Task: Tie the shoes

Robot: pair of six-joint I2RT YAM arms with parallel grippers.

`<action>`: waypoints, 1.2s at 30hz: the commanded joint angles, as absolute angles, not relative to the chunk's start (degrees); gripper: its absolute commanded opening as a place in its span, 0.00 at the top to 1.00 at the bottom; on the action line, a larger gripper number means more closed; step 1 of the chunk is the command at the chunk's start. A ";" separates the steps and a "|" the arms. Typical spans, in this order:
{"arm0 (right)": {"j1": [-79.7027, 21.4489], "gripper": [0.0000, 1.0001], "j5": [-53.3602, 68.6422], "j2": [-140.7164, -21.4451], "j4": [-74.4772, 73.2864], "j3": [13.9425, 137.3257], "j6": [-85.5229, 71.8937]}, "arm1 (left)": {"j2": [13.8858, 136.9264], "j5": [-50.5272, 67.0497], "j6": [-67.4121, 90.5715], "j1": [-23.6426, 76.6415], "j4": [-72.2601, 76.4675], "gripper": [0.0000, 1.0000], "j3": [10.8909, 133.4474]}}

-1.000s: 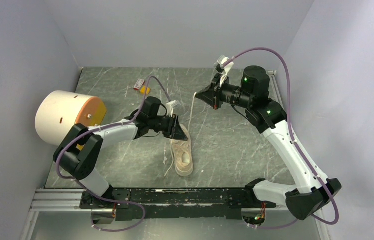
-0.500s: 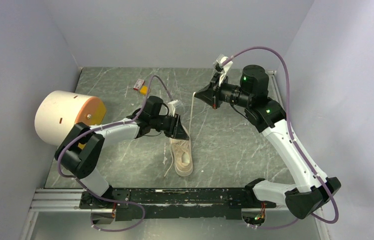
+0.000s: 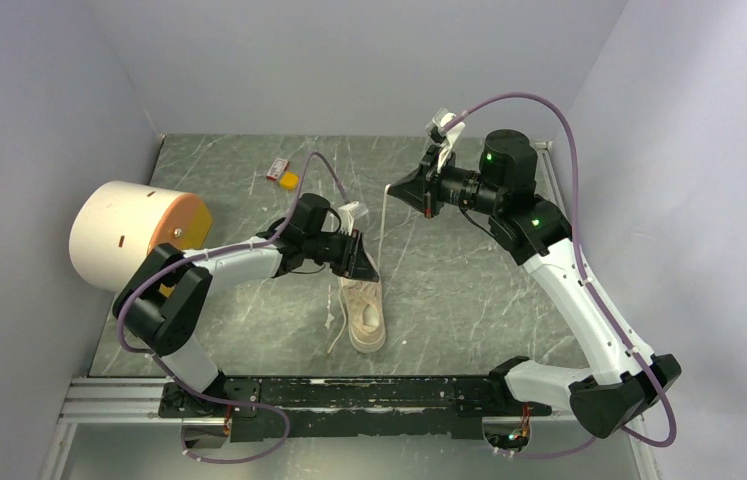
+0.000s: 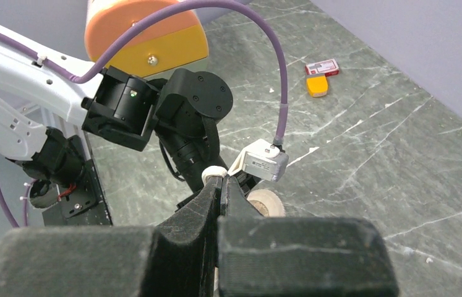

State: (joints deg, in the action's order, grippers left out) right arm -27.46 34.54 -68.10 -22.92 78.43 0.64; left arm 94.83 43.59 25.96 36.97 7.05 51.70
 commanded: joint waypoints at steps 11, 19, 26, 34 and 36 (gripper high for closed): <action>-24.71 1.00 26.16 -69.95 -22.84 74.58 -7.84 | 91.03 38.50 21.52 37.26 2.53 0.95 53.13; -22.15 1.00 36.67 -84.71 -8.85 69.69 -24.97 | 88.41 38.08 24.62 37.27 5.78 0.95 50.11; -28.99 1.00 43.97 -102.97 4.96 74.19 -36.85 | 84.12 34.42 27.07 37.26 8.60 0.95 45.54; -39.67 1.00 45.11 -118.28 -5.09 86.31 -35.48 | 80.46 30.04 29.46 37.27 10.81 0.95 41.45; -40.34 0.95 45.13 -118.65 -5.00 85.34 -36.03 | 80.21 29.50 30.24 37.27 11.71 0.95 41.03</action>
